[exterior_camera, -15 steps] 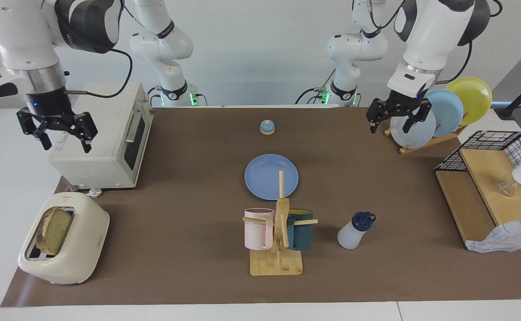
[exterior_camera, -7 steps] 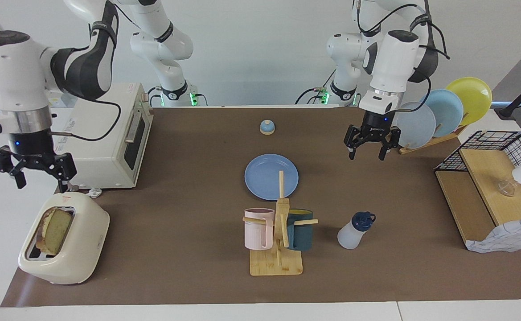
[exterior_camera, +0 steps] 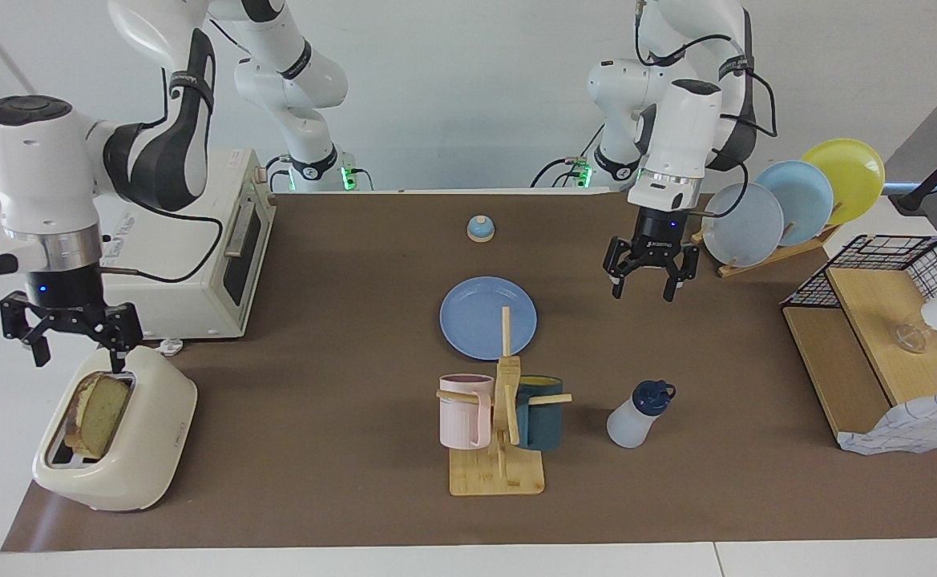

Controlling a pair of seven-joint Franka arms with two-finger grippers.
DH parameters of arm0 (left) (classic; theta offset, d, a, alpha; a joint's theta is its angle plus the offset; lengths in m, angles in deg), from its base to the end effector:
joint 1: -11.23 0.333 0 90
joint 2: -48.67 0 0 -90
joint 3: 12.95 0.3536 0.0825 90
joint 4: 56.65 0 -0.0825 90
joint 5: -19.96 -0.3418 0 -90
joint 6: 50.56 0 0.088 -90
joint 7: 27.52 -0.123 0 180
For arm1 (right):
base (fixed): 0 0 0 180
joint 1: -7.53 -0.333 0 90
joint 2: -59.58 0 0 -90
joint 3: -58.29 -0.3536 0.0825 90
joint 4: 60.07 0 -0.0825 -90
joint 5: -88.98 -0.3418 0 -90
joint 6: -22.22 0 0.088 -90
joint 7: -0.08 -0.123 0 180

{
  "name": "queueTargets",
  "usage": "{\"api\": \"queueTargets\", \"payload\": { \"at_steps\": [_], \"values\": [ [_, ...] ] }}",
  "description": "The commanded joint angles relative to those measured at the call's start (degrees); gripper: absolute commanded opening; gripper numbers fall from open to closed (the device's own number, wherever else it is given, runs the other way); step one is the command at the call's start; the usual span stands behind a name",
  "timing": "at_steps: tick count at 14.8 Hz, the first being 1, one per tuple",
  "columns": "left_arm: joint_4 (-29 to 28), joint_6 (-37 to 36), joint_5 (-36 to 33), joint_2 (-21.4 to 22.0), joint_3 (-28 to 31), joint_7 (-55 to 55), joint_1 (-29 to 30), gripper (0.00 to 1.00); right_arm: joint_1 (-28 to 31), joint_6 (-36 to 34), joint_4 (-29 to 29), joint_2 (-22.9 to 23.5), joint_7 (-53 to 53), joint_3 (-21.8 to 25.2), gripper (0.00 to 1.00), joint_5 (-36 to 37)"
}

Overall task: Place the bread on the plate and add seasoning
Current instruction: 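Reach the left gripper to the bottle while the right gripper reaches the toaster bread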

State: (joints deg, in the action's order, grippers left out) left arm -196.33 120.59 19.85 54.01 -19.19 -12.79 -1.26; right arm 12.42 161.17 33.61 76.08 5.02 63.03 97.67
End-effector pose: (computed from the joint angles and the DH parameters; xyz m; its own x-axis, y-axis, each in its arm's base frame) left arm 0.4689 -0.1603 0.4668 0.8131 -0.0150 0.5819 -0.1191 -0.9828 0.1411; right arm 0.6565 -0.1063 0.5434 0.8880 0.0647 0.4552 -0.0338 -0.9782 0.2050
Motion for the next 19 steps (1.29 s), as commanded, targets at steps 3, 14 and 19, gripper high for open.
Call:
{"api": "queueTargets", "payload": {
  "at_steps": [3,14,19],
  "values": [
    [-0.3,9.1,-0.1,-5.7,0.7,0.5,-1.1,1.00,1.2,1.8,0.0,1.3,2.1,-0.3,0.85,0.8],
    [5.6,14.9,0.9,-15.8,1.2,0.4,-1.7,1.00,1.3,0.1,-0.3,1.3,5.8,-0.2,0.03,0.8],
    [8.5,14.8,1.0,-17.7,2.4,0.4,-1.9,1.00,0.4,-10.1,-7.9,0.9,9.0,-0.3,0.00,2.2]
  ]
}}
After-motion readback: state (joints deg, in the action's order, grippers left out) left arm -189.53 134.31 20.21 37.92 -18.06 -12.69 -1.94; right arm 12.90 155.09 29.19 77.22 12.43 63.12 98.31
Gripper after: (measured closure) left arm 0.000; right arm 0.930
